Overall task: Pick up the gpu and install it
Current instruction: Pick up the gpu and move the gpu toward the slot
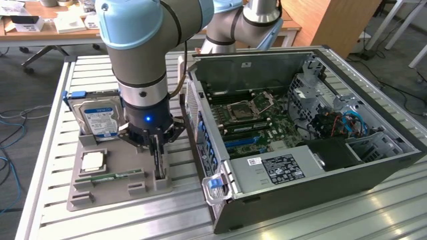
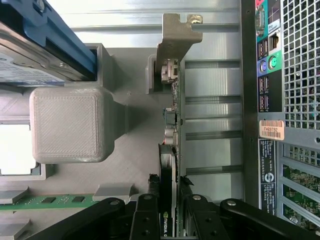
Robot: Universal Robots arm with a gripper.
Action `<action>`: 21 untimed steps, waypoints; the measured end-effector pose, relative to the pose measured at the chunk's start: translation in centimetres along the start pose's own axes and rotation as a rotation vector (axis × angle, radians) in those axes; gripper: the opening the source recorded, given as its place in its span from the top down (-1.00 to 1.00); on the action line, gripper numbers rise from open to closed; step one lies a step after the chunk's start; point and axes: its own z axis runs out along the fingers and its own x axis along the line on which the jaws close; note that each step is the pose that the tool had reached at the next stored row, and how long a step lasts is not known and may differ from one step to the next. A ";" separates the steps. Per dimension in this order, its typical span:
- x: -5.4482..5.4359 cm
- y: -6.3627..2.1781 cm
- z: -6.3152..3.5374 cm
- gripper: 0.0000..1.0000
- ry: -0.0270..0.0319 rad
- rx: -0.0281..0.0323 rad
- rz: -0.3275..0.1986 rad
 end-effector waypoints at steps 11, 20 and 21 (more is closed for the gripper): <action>0.0 0.02 -0.29 0.48 -0.0001 0.0000 0.000; -0.2 0.14 -3.42 0.48 -0.0013 -0.0002 0.000; -0.2 0.16 -3.87 0.48 -0.0014 -0.0001 0.000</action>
